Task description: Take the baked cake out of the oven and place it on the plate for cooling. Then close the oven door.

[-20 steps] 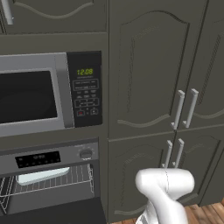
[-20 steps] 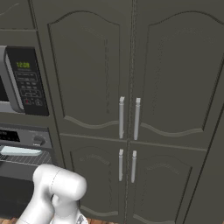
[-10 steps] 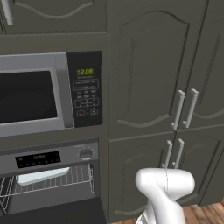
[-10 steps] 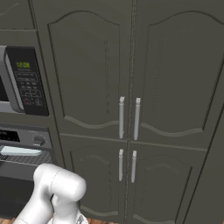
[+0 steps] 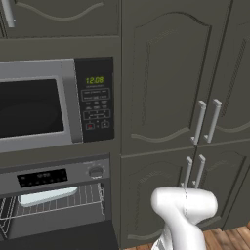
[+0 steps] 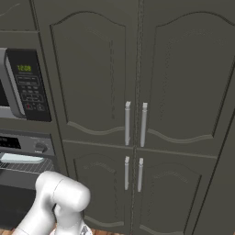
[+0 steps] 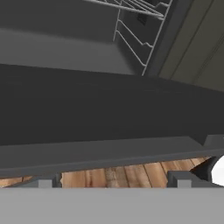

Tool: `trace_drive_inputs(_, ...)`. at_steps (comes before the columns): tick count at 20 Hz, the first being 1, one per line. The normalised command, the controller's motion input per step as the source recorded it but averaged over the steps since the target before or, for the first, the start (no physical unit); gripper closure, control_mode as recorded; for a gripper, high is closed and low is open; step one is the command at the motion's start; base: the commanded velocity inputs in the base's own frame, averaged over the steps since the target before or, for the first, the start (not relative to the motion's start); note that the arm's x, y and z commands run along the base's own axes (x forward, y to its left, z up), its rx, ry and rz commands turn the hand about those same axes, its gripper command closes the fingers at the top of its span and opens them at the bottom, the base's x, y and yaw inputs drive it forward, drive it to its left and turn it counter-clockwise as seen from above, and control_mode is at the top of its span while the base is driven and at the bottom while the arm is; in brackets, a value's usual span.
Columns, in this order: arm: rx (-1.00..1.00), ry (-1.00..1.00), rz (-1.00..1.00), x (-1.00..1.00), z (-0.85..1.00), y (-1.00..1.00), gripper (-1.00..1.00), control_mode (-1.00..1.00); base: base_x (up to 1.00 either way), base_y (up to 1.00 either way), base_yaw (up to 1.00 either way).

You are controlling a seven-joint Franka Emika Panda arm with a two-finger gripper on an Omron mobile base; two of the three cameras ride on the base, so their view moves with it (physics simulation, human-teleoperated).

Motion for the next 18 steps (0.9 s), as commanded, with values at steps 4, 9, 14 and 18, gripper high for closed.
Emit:
trace_drive_inputs(4,0.00,-0.18,0.00,0.25,-0.02,0.06,-1.00,-1.00,0.00,0.00,0.00)
trace_drive_inputs(9,0.00,-0.17,0.00,0.30,0.00,0.07,-1.00,-1.00,0.00,0.00,0.00)
trace_drive_inputs(14,0.05,-0.17,0.00,0.35,0.04,0.05,-1.00,-1.00,0.00,0.00,0.00)
trace_drive_inputs(18,0.07,-0.13,0.00,0.40,0.10,0.05,-1.00,-1.00,0.00,0.00,0.00)
